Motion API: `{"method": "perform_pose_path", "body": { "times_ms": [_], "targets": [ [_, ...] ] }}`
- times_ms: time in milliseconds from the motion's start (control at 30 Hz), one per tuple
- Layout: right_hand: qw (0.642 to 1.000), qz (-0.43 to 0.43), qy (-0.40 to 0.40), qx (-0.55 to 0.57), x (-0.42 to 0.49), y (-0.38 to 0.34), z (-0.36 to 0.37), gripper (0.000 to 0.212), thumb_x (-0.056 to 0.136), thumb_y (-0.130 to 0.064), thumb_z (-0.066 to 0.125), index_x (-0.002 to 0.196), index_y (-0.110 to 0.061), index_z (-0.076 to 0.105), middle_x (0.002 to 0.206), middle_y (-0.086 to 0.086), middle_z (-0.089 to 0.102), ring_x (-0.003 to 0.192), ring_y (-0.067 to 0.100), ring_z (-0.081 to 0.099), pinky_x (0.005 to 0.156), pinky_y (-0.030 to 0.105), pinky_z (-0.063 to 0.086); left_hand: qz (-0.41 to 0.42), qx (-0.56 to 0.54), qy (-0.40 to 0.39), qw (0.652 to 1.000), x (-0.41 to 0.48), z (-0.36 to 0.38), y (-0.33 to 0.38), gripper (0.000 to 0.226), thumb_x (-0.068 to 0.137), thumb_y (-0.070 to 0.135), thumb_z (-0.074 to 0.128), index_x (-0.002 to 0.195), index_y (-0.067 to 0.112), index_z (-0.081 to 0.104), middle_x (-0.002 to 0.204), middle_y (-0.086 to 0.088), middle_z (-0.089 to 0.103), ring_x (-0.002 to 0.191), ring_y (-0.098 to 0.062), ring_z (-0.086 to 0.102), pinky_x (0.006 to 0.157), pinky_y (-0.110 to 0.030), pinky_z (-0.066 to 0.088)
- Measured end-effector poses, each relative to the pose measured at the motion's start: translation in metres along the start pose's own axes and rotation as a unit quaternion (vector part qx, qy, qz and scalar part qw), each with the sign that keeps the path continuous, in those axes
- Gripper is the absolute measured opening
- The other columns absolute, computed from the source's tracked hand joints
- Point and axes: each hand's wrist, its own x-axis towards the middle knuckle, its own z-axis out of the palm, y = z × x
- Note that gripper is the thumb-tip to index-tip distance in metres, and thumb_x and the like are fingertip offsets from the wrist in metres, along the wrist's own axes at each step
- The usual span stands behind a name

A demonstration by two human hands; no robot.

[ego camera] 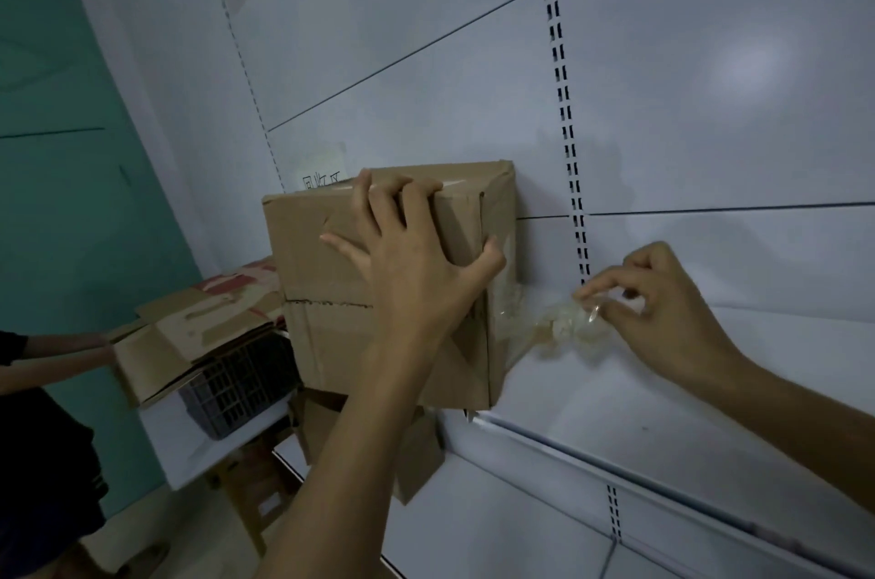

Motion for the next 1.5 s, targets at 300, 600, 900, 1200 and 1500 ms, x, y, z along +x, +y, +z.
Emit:
{"method": "perform_pose_path", "body": {
  "times_ms": [300, 600, 900, 1200, 1500],
  "targets": [
    [0.999, -0.013, 0.004, -0.051, -0.002, 0.008, -0.014, 0.027, 0.081, -0.025, 0.073, 0.076, -0.048, 0.060, 0.089, -0.011, 0.044, 0.082, 0.014, 0.051, 0.067, 0.015, 0.036, -0.001, -0.018, 0.023, 1.000, -0.005, 0.003, 0.009, 0.058, 0.067, 0.052, 0.059, 0.116, 0.021, 0.050, 0.135, -0.003, 0.039, 0.143, -0.023, 0.011, 0.102, -0.075, -0.002],
    [0.998, -0.052, -0.013, -0.045, -0.014, 0.000, -0.016, 0.020, 0.079, -0.024, 0.074, 0.080, -0.042, 0.066, 0.082, -0.016, 0.053, 0.073, 0.006, 0.054, 0.065, 0.018, 0.042, -0.039, -0.055, 0.036, 0.997, -0.006, 0.003, -0.006, 0.063, 0.066, 0.055, 0.057, 0.119, 0.022, 0.048, 0.139, 0.000, 0.035, 0.145, -0.019, 0.010, 0.105, -0.073, -0.004],
    [0.993, 0.104, 0.012, -0.050, 0.008, 0.001, -0.019, 0.015, 0.080, -0.033, 0.072, 0.067, -0.041, 0.070, 0.061, -0.009, 0.065, 0.061, 0.005, 0.057, 0.075, 0.028, 0.042, 0.014, -0.028, 0.034, 0.999, -0.007, 0.007, 0.009, 0.061, 0.066, 0.051, 0.064, 0.117, 0.022, 0.050, 0.136, -0.001, 0.038, 0.143, -0.023, 0.014, 0.103, -0.072, -0.003],
    [0.996, 0.064, -0.048, 0.048, -0.002, -0.004, -0.021, 0.025, 0.077, -0.011, 0.075, 0.082, -0.035, 0.069, 0.077, -0.002, 0.059, 0.070, 0.010, 0.056, 0.069, 0.014, 0.041, -0.014, -0.040, 0.059, 0.997, -0.007, 0.010, 0.005, 0.057, 0.067, 0.048, 0.064, 0.116, 0.022, 0.051, 0.135, 0.000, 0.040, 0.142, -0.021, 0.015, 0.105, -0.072, -0.003],
    [0.932, 0.102, -0.230, 0.260, 0.023, -0.067, 0.004, 0.083, 0.068, -0.012, 0.081, 0.136, -0.034, 0.040, 0.128, -0.010, 0.054, 0.114, 0.003, 0.055, 0.084, 0.016, 0.050, -0.023, -0.045, 0.060, 0.997, -0.007, 0.009, 0.003, 0.057, 0.067, 0.048, 0.062, 0.116, 0.022, 0.050, 0.136, -0.001, 0.040, 0.142, -0.022, 0.016, 0.105, -0.072, -0.005]
  ]
}}
